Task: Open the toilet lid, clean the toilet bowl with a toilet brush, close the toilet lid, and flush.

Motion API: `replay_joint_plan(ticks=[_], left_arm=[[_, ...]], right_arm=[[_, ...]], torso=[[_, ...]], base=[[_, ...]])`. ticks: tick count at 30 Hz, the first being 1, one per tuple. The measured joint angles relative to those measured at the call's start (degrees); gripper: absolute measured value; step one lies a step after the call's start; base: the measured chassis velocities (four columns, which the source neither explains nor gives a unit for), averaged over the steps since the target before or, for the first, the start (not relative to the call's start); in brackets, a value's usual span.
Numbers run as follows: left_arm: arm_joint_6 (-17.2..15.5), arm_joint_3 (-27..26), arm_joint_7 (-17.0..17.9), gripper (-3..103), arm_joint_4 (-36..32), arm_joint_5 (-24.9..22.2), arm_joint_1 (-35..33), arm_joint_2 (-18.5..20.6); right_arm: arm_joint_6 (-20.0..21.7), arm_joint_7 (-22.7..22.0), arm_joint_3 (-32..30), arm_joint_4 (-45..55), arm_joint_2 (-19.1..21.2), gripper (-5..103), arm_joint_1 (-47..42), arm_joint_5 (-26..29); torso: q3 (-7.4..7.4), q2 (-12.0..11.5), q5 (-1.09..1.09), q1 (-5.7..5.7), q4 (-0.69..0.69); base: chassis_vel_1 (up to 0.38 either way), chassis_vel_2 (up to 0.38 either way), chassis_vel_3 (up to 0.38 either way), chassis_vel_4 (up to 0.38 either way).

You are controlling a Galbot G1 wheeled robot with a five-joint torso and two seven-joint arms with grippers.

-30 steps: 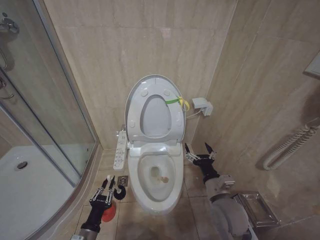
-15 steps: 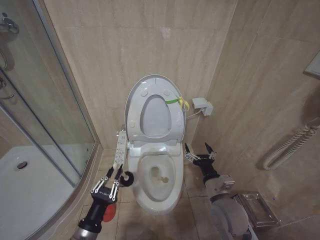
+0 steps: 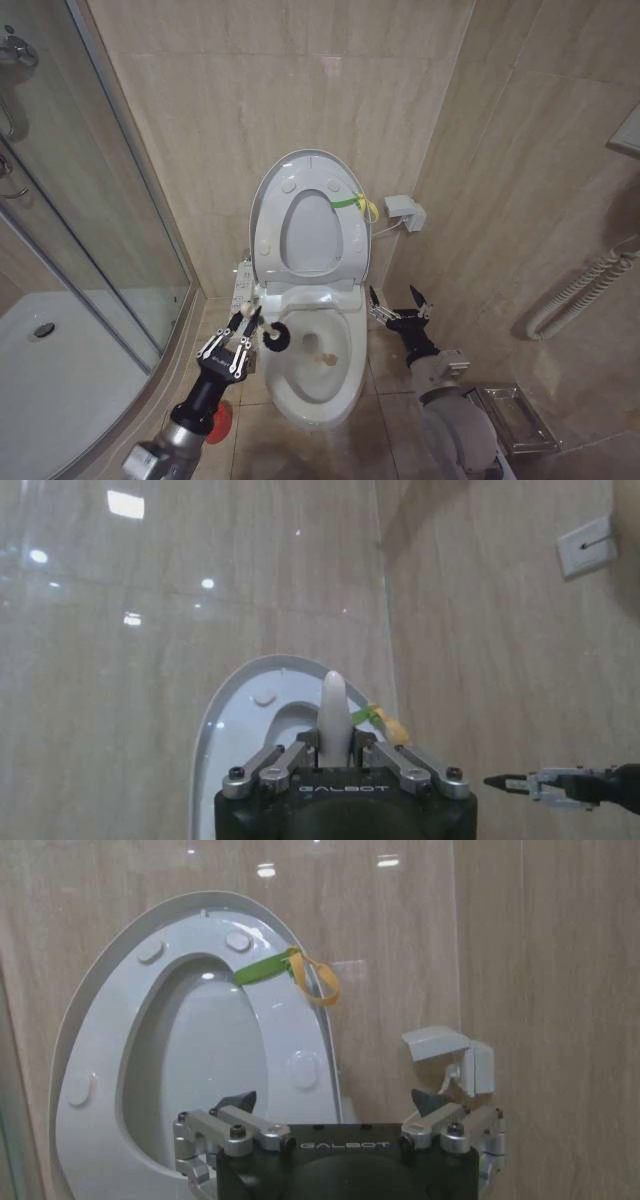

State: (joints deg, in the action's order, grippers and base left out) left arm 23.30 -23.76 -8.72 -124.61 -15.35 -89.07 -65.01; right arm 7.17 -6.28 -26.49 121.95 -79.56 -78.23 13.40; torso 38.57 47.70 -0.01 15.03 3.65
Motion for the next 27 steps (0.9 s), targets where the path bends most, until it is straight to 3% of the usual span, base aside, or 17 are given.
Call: replay_joint_plan(ticks=[7, 13, 20, 27], left_arm=[[1.09, 5.66, -1.16, 21, 8.94, -5.12, 9.06, 4.47], [1.46, 10.19, -1.71, 21, 14.07, -7.33, 15.18, 5.81], [2.35, 17.10, -1.88, 21, 23.38, -9.10, 23.13, 5.48], [4.85, 24.06, -3.91, 21, 37.12, -10.71, 33.81, 2.35]], right_arm=[[0.00, 0.00, 0.00, 0.00, 0.00, 100, 0.00, 0.00], [0.00, 0.00, 0.00, 0.00, 0.00, 100, 0.00, 0.00], [0.00, 0.00, 0.00, 0.00, 0.00, 100, 0.00, 0.00], [0.00, 0.01, 0.01, 0.00, 0.00, 100, 0.00, 0.00]], torso=[[0.00, 0.00, 0.00, 0.00, -0.01], [0.00, 0.00, 0.01, 0.00, 0.00], [0.00, 0.00, 0.01, 0.00, -0.01], [0.00, 0.00, 0.01, 0.00, 0.00]], base=[[0.000, 0.000, 0.000, 0.000], [0.000, 0.000, 0.000, 0.000], [0.000, 0.000, 0.000, 0.000], [0.000, 0.000, 0.000, 0.000]])
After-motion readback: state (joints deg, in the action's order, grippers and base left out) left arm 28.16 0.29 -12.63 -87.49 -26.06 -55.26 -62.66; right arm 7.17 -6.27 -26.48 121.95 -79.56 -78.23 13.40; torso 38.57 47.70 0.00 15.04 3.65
